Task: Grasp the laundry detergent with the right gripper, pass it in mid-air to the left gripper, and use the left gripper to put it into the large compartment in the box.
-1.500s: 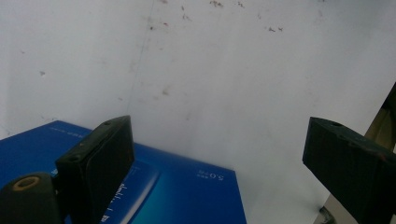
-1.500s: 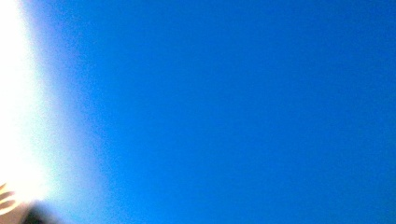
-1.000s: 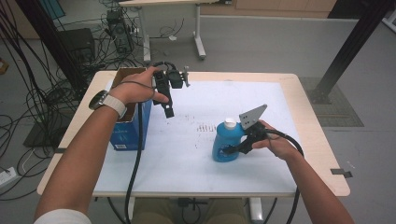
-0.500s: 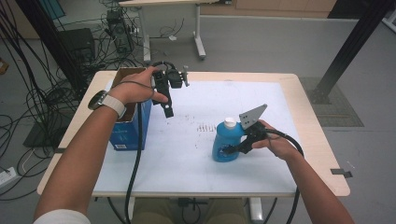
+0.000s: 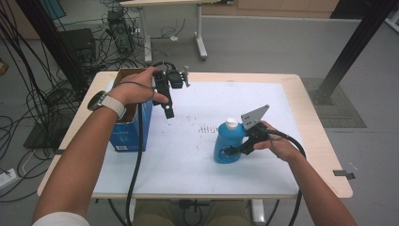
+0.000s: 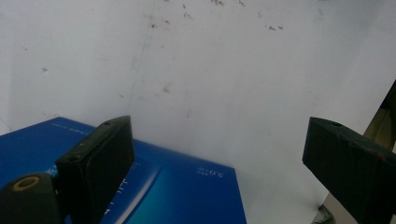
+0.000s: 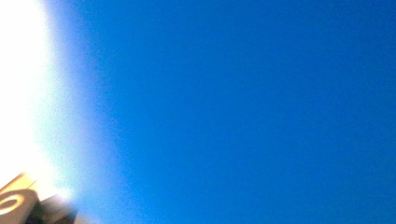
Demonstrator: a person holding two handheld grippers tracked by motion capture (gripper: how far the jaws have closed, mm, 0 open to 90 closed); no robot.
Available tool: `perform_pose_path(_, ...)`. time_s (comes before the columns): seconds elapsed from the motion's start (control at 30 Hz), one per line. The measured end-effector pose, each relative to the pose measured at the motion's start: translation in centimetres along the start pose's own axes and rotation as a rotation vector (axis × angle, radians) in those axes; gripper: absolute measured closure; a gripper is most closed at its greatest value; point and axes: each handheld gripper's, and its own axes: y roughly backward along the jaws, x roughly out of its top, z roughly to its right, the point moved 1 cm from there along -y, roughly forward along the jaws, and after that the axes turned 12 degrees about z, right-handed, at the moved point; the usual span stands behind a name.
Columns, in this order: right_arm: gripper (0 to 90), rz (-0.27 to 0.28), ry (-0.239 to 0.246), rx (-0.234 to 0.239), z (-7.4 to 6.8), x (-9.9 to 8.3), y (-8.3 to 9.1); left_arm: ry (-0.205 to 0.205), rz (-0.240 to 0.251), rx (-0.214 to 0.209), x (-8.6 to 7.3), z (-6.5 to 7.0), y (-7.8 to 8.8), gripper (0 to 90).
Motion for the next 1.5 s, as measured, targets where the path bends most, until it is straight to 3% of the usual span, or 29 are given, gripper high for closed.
perform_pose_path(1.5,42.1,0.003,-0.01,-0.006,0.02,0.0,-0.02,0.008,0.009,0.008,-0.33,-0.04,0.35,9.4)
